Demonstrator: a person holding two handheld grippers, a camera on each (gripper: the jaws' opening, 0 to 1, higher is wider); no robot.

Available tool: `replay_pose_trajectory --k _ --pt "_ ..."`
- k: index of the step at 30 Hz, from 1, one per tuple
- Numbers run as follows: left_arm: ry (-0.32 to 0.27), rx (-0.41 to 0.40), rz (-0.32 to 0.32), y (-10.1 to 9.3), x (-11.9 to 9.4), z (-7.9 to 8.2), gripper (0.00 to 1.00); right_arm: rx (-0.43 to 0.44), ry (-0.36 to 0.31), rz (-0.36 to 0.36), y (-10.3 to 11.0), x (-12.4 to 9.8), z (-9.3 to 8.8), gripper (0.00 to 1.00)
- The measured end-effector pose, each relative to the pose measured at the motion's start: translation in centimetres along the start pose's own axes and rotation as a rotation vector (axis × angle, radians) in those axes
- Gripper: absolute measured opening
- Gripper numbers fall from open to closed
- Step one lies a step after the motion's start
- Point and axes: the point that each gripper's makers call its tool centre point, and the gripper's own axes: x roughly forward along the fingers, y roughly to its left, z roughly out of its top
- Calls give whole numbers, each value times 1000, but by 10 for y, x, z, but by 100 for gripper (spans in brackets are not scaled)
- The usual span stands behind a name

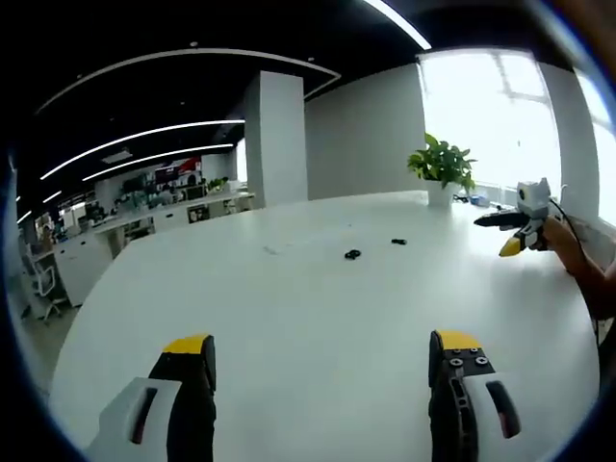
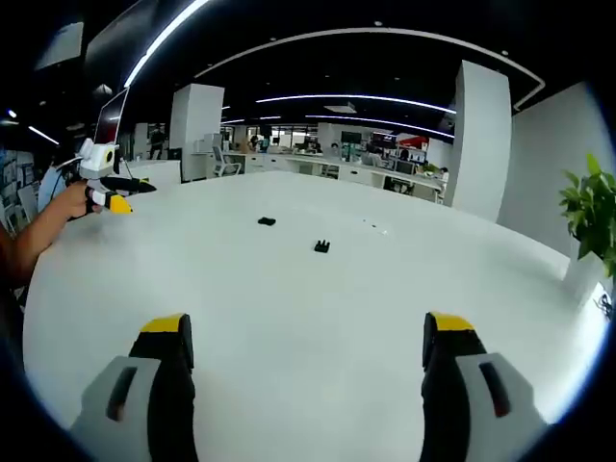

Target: Snap the two parts of the plastic buckle together until the buckle closes and remains connected.

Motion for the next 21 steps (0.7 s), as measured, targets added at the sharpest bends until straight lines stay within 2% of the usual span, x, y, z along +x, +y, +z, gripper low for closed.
replay_pose_trajectory --k 10,14,21 --pt "-12 -9 -6 2 1 0 94 9 -9 20 3 1 0 100" --pt "-19 -41 -8 6 3 -2 93 36 -17 57 8 2 0 100" --pt "-80 -38 -23 -2 -3 15 94 43 -71 69 6 -5 10 100"
